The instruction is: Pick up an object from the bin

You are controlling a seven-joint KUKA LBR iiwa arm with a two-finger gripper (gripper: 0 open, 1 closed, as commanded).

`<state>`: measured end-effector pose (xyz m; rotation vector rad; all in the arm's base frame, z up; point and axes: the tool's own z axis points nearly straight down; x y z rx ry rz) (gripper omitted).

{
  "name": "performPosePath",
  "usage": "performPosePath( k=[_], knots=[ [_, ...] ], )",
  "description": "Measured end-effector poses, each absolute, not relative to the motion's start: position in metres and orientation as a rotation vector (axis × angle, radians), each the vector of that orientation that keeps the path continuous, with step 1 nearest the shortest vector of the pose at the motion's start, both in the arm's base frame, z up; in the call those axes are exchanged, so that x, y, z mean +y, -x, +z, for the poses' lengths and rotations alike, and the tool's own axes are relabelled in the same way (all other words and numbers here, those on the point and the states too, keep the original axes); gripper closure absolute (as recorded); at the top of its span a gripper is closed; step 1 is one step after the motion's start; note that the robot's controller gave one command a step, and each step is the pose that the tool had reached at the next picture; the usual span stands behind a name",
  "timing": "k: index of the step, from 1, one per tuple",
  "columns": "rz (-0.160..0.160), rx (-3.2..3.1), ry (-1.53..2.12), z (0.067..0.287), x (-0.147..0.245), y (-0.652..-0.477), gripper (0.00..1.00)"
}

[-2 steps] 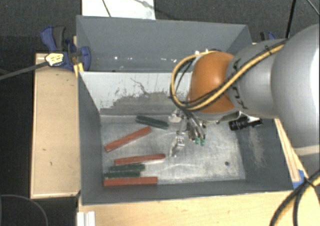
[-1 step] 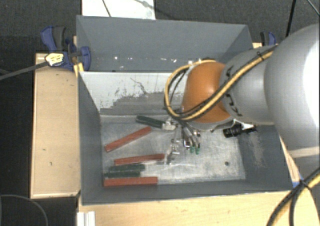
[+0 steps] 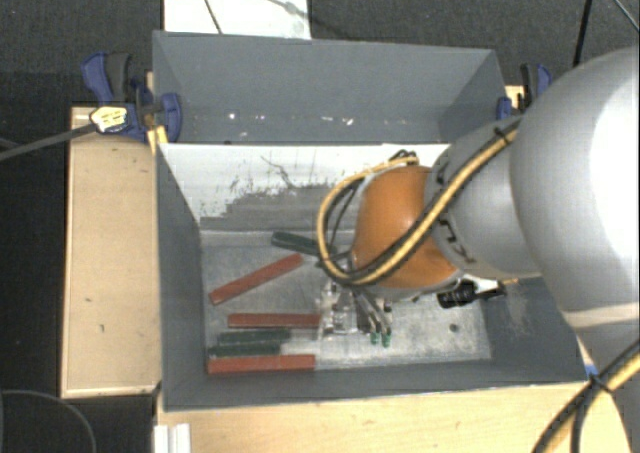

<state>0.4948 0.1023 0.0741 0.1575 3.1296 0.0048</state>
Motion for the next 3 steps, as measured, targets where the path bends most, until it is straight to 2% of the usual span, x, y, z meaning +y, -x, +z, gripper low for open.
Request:
performPosePath(
  k=[1, 2, 3],
  knots=[
    [0.005, 3.13, -0.156, 0.074, 0.102, -0.495, 1.0],
    [-0.002, 3.143, -0.167, 0.12, 0.1, -0.496, 1.0],
    [0.0, 3.139, -0.021, 0.236, 0.086, -0.495, 1.0]
  ],
)
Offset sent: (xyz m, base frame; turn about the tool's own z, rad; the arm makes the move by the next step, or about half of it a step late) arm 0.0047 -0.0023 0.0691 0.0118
